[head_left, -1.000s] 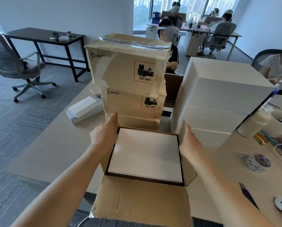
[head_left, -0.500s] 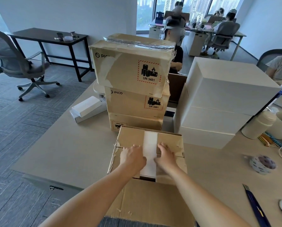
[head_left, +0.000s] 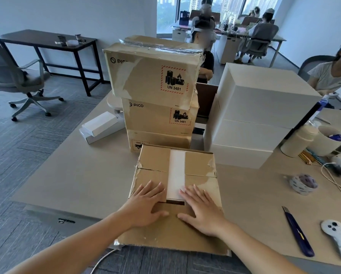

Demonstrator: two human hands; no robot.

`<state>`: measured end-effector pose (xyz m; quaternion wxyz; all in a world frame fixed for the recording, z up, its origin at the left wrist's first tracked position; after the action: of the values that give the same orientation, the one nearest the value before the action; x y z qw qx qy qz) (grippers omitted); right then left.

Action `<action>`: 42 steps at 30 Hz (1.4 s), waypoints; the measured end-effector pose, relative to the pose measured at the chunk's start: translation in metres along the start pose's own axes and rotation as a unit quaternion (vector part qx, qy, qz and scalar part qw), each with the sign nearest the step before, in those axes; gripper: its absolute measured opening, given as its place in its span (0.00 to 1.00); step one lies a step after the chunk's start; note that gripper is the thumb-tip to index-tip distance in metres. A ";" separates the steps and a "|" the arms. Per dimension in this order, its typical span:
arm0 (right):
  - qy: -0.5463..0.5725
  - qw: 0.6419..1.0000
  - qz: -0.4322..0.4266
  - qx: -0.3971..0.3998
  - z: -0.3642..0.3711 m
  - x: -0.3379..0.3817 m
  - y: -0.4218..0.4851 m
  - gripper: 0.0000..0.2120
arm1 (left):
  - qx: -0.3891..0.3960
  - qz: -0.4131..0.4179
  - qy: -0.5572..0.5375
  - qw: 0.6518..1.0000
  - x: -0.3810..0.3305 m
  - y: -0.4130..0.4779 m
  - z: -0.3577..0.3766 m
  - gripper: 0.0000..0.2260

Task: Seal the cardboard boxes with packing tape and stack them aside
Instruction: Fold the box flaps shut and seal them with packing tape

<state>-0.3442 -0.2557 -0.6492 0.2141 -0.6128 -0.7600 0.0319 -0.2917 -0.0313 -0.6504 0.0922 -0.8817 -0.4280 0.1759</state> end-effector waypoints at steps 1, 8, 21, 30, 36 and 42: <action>-0.020 1.000 -0.011 0.007 0.002 0.003 -0.010 0.41 | 0.007 0.016 0.010 1.000 -0.001 -0.009 0.003 0.42; -0.072 0.997 -0.015 -0.005 0.019 0.024 -0.052 0.55 | 0.005 0.060 0.057 0.997 -0.009 -0.043 0.024 0.53; -0.059 0.997 0.020 0.044 0.001 0.030 -0.052 0.53 | 0.068 0.085 0.034 0.993 -0.016 -0.052 0.003 0.45; 0.144 0.966 0.035 0.210 -0.069 0.028 -0.033 0.33 | 0.092 0.119 -0.103 0.983 -0.012 -0.044 -0.066 0.22; 0.207 0.975 0.029 0.072 -0.112 0.013 -0.008 0.13 | 0.002 0.080 -0.155 0.985 -0.003 -0.010 -0.108 0.09; 0.093 0.989 0.048 -0.106 -0.104 -0.001 0.029 0.08 | -0.141 -0.026 -0.141 0.980 0.012 0.036 -0.106 0.08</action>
<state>-0.2790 -0.2718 -0.5640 0.2153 -0.6684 -0.7055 -0.0957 -0.2179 -0.0453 -0.5666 -0.0899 -0.8407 -0.4804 0.2333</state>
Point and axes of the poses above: each hand's wrist, its own y-axis towards the middle knuckle, its own z-axis out of the palm, x = y × z, the point moved 2 cm from there along y, towards the middle knuckle, and after that the axes turned 1 degree about z, right-handed, at the moved point
